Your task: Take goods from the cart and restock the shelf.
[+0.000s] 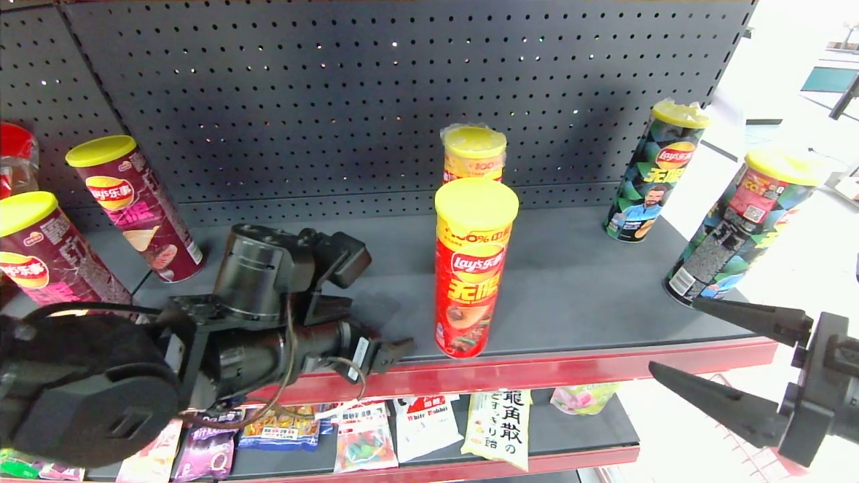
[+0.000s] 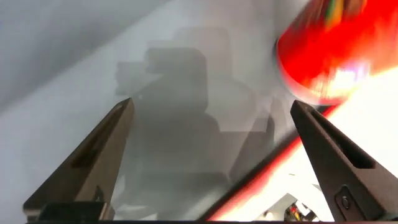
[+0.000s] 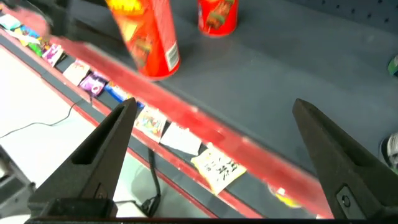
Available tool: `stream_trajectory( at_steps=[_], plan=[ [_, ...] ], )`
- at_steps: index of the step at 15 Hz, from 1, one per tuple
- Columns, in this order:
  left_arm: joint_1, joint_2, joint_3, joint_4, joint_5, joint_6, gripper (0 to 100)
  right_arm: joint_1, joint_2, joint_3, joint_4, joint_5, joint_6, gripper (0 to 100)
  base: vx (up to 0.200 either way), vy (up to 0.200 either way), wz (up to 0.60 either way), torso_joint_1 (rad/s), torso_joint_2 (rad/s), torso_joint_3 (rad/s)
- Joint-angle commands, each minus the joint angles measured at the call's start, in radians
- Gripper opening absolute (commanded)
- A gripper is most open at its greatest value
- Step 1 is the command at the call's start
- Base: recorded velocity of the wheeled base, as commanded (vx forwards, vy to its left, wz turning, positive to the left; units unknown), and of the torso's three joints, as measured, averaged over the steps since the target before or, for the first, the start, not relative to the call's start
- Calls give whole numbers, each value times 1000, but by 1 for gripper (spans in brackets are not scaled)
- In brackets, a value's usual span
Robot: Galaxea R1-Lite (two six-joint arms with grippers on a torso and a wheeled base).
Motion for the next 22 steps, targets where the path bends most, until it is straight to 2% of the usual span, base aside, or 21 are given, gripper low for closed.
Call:
stream_trajectory(
  at_steps=[1,2,3,5,6,7,9,11,12,13,15,16,17,19,22],
  plan=[
    [7,-261,212,4,21,-1,100,2,-129,104,0,2,-2,100,0,0,0,0,0,0],
    [7,-326,262,6,34,2,100,0,-180,136,2,0,-2,100,0,0,0,0,0,0],
    [7,-485,361,24,69,5,100,-6,-295,199,35,-18,-2,100,0,0,0,0,0,0],
    [24,-711,422,148,147,2,100,-44,-476,204,220,-90,-2,100,0,0,0,0,0,0],
    [53,-832,419,268,176,-1,100,-69,-595,185,364,-116,0,100,0,0,0,0,0,0],
    [79,-928,416,362,182,-2,100,-93,-689,165,486,-133,0,100,0,0,0,0,0,0],
    [165,-1169,419,601,182,-2,100,-156,-902,61,844,-167,0,100,0,0,0,0,0,0],
    [240,-1338,416,782,182,-5,100,-187,-970,-16,1034,-225,12,100,0,0,0,0,0,0],
    [260,-1373,416,822,182,-10,100,-187,-968,-30,1042,-254,24,100,0,0,0,0,0,0],
    [330,-1442,417,905,184,-32,100,-187,-967,-30,1053,-302,47,100,0,0,0,0,0,0],
    [416,-1479,422,960,182,-44,100,-193,-962,-27,1059,-343,49,100,0,0,0,0,0,0],
    [491,-1488,425,995,182,-74,100,-264,-904,-30,1057,-350,50,100,0,0,0,0,0,0],
    [527,-1484,425,998,178,-88,100,-336,-865,-28,1051,-348,50,100,0,0,0,0,0,0],
    [553,-1487,425,998,178,-105,100,-454,-829,-25,1057,-348,49,100,0,0,0,0,0,0],
    [553,-1594,427,997,176,-104,100,-618,-856,36,1059,-345,47,100,0,0,0,0,0,0]
  ],
)
